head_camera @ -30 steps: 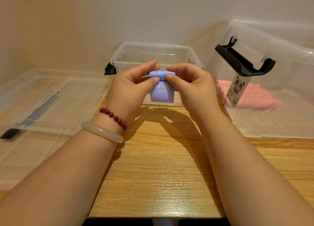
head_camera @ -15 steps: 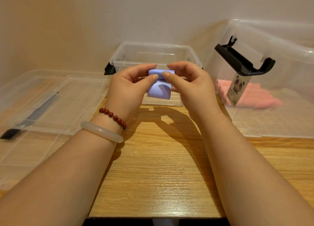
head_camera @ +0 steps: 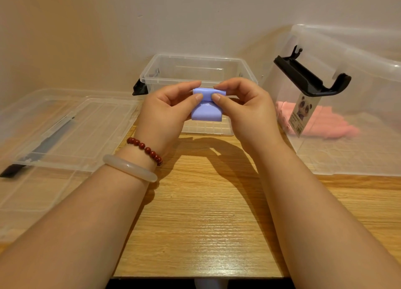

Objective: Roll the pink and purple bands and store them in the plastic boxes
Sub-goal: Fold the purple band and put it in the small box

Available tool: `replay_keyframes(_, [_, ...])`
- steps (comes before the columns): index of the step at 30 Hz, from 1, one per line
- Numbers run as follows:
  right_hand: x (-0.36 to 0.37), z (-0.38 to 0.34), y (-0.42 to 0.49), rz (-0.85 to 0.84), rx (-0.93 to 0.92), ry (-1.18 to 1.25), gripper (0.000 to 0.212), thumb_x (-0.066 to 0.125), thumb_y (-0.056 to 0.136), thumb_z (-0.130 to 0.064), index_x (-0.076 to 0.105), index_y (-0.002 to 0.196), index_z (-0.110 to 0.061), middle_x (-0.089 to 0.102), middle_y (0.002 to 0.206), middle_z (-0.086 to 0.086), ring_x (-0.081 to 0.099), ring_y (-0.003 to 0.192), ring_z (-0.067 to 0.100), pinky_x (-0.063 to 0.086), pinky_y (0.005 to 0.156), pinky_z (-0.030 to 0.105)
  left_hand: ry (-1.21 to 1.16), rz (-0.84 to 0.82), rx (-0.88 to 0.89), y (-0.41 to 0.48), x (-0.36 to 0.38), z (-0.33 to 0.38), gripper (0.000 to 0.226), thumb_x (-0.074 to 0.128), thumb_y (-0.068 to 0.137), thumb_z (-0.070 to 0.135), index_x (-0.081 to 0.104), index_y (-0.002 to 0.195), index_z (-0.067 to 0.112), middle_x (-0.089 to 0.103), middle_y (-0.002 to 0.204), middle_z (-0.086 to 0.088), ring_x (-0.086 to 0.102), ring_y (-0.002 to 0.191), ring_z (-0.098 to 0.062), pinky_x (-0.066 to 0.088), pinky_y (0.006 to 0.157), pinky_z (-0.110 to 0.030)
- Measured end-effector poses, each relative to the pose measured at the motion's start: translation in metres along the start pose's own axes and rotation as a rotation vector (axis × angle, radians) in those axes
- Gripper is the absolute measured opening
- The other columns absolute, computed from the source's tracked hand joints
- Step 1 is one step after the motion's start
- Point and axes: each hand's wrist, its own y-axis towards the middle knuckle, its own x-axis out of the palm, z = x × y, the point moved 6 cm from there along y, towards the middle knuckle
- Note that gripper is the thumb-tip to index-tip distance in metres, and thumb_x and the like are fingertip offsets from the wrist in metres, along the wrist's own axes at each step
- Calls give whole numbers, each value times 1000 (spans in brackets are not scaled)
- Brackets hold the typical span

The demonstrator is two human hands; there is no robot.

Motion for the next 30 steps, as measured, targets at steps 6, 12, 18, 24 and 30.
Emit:
replay_keyframes(6, [1,-3,-1,-24,22,13,15,70,85,-19,67,92,-31,68,94,-6,69,93,19,57,76,35,-9,19,19,1,-2,-1,28,64,88,0,69,103,22,73,98,4,71,93,-15,57,81,-28])
replay_keyframes(12, [-2,-3,-2,-12,31,-50,9,70,89,-17,70,89,-27,71,88,-2,68,83,14,57,73,33,12,-13,15,-1,0,-1,29,64,88,-1,68,105,23,73,101,3,71,95,-15,57,84,-30])
replay_keyframes(18, [-2,-4,-2,-9,21,-33,17,72,86,-10,68,86,-27,73,91,-1,71,85,15,57,75,30,-51,-26,-54,0,1,-5,27,67,87,5,68,107,22,73,96,0,70,96,-18,57,82,-30])
replay_keyframes(24, [0,-4,-3,-23,33,-44,14,72,86,-10,69,91,-23,73,94,-1,71,88,13,57,73,26,-20,-23,-34,-1,1,-4,25,65,88,1,69,101,21,74,94,4,72,92,-15,57,80,-27])
replay_keyframes(30, [0,-1,-2,-1,61,-4,9,70,88,-20,70,97,-24,71,94,3,70,88,19,57,72,30,19,-3,14,0,-1,1,25,65,87,0,70,101,19,74,94,5,71,92,-15,57,82,-29])
